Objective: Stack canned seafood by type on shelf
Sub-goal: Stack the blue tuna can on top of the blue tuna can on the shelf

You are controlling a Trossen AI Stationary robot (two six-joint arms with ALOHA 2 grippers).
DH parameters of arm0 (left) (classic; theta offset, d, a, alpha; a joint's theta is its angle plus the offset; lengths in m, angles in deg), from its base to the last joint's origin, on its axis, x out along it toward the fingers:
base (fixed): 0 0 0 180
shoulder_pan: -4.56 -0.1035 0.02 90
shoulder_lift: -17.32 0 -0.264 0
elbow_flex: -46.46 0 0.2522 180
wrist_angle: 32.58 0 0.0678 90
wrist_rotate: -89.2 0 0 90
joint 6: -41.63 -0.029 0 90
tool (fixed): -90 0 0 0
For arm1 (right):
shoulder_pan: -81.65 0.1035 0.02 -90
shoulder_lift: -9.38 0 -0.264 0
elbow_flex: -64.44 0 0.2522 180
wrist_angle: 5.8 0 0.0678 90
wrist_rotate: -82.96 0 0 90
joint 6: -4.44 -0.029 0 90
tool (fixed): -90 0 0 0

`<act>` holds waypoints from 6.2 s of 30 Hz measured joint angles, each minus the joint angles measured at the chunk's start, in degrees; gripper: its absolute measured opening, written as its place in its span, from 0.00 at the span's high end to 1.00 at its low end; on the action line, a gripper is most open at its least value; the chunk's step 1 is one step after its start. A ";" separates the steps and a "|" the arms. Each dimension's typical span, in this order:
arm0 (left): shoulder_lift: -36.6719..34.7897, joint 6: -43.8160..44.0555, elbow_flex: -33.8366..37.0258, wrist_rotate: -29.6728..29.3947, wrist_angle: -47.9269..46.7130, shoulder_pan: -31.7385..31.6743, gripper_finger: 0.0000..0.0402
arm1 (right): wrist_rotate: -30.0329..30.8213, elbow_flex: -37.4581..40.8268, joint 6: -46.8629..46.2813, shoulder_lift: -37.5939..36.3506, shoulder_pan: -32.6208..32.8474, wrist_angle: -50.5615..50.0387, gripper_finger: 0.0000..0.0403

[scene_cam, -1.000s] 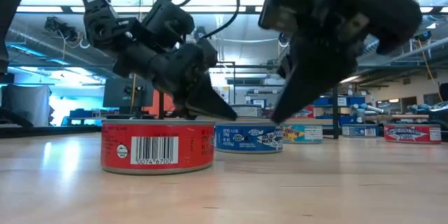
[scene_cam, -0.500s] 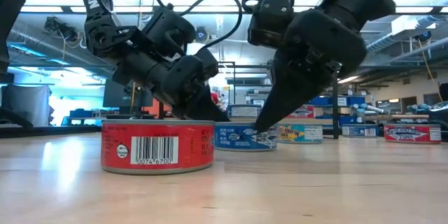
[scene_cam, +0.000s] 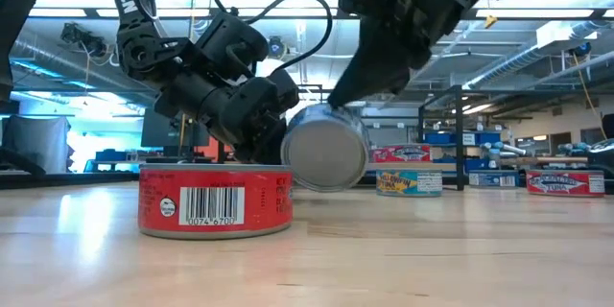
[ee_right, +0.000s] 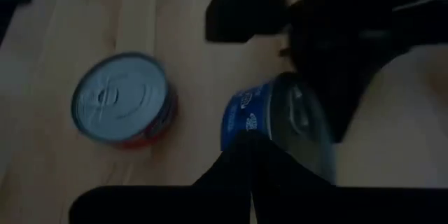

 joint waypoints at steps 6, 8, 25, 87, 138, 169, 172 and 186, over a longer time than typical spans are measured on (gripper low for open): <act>-0.04 -0.17 -0.04 1.53 0.51 0.77 1.00 | 0.77 -0.02 -0.94 -0.54 -2.46 -1.28 0.99; -0.04 -0.22 -0.04 1.58 0.44 1.19 1.00 | 0.25 -0.02 -1.34 -0.54 -2.93 -1.44 0.99; -3.22 -1.06 -0.02 -0.21 -3.45 -2.34 1.00 | -2.04 -0.01 -0.20 -4.44 -3.30 -3.02 0.89; -16.76 26.43 6.58 -15.77 5.84 10.54 0.93 | -5.95 -7.53 21.21 -5.43 -5.34 -29.03 0.36; -16.70 22.08 9.29 -18.43 11.86 10.55 0.99 | 22.89 -22.77 52.58 -1.09 -24.24 -25.78 0.62; -16.68 23.33 12.46 -20.06 16.61 10.54 0.99 | 8.97 -22.53 67.07 8.62 -39.40 -12.00 0.62; -16.68 23.32 12.46 -20.06 16.61 10.54 0.99 | 7.84 -22.53 67.09 8.62 -40.41 -12.03 0.62; -16.68 23.37 12.41 -20.02 16.61 10.56 0.99 | 4.60 -21.43 67.16 8.62 -41.91 -11.71 0.62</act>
